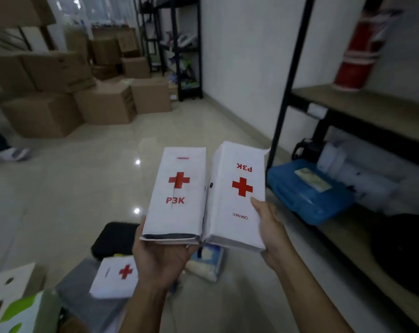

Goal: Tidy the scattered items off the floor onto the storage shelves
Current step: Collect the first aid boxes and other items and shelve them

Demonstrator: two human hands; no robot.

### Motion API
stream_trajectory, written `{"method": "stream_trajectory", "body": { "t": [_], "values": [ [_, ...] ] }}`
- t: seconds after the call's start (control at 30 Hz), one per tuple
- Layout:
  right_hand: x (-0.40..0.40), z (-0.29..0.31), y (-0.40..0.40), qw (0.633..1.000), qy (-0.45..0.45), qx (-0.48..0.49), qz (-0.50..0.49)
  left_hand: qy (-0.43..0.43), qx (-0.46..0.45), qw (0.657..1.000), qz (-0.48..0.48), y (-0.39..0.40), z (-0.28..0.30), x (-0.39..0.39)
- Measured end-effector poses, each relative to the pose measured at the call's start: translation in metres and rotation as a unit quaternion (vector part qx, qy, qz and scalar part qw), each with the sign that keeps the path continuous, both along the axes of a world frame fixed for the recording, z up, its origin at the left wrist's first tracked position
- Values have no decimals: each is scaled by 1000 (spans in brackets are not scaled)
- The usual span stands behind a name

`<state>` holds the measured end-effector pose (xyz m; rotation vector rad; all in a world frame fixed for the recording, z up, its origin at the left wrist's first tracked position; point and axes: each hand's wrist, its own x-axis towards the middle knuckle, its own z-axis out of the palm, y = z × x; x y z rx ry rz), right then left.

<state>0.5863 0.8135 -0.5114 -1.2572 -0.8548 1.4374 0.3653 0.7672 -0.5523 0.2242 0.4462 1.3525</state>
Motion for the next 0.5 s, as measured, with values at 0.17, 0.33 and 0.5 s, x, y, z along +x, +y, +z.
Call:
{"method": "stream_trajectory", "body": {
  "t": [0.17, 0.33, 0.5],
  "values": [
    [39, 62, -11, 996, 63, 24, -59, -28, 102, 994, -34, 7, 71, 40],
    [72, 99, -7, 988, 106, 50, -102, 18, 151, 985, -81, 19, 122, 64],
    [110, 138, 10, 982, 107, 91, -130, 15, 129, 982, -137, 49, 149, 91]
  ]
}}
